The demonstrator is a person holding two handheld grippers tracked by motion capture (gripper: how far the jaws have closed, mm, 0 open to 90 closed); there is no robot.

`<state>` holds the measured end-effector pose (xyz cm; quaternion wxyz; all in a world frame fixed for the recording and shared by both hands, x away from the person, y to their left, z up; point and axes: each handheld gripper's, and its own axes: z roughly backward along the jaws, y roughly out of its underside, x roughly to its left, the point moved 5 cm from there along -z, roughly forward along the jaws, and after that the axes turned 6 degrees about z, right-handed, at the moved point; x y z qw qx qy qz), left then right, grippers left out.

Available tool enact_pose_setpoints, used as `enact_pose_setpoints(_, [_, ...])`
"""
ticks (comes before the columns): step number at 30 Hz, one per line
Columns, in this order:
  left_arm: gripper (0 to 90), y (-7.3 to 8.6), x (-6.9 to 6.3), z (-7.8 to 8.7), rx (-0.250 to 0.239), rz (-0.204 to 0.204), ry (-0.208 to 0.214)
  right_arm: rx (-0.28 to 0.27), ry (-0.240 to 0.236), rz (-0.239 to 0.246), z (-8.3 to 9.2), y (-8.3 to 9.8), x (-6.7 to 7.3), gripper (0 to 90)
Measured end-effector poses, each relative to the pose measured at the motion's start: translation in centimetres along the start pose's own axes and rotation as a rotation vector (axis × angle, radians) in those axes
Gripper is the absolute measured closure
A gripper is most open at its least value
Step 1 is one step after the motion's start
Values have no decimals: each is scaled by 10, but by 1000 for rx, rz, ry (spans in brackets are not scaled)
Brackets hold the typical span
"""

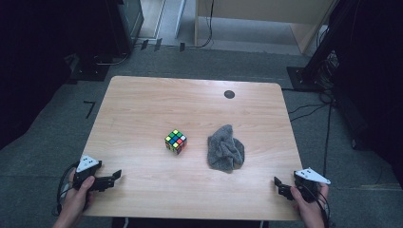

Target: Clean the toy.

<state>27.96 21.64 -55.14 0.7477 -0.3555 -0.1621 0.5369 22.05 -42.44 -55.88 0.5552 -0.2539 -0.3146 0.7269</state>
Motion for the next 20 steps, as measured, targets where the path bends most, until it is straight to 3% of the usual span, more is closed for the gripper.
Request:
enact_pose_setpoints(5, [108, 1, -4, -3, 12, -40, -71, 10, 16, 21, 0, 1, 0, 126])
enact_pose_setpoints(11, [112, 0, -5, -3, 10, -30, -77, 33, 17, 19, -3, 1, -1, 28])
enact_pose_setpoints(20, [96, 0, -5, -4, 14, -26, -87, 35, 18, 18, -3, 1, -1, 27])
